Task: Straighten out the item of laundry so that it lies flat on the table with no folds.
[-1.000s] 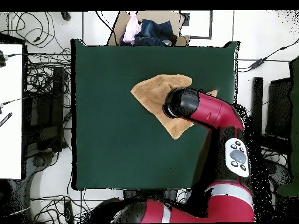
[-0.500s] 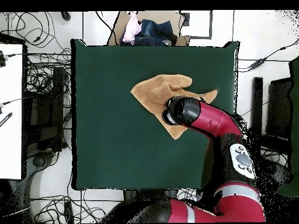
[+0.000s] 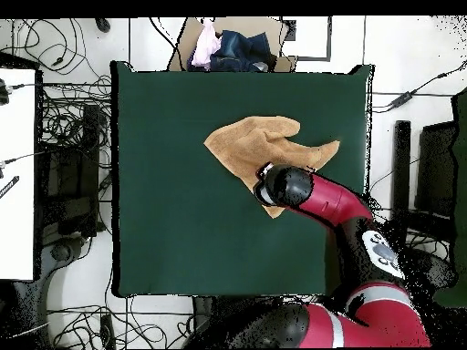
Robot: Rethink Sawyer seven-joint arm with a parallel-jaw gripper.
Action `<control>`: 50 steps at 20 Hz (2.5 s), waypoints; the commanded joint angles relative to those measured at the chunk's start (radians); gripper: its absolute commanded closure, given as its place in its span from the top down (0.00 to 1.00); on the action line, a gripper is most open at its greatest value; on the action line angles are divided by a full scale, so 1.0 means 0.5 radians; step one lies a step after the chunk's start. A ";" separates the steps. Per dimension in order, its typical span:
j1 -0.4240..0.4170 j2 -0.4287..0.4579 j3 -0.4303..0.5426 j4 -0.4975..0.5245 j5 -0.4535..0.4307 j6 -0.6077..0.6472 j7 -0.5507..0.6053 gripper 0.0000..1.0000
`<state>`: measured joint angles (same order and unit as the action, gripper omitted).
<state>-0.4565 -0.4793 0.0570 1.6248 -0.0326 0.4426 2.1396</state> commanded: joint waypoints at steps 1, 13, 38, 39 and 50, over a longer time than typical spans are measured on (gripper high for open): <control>-0.029 0.074 0.255 0.239 -0.146 -0.115 -0.066 1.00; -0.144 -0.075 0.302 0.517 -0.231 -0.138 -0.061 1.00; -0.265 0.290 0.082 0.477 -0.681 -0.831 0.145 1.00; -0.246 0.309 0.053 0.480 -0.684 -0.872 0.162 1.00; -0.459 0.387 0.085 0.426 -0.866 -0.916 -0.022 1.00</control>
<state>-0.6113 -0.4334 0.1278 1.9046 -0.3703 0.0071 2.1396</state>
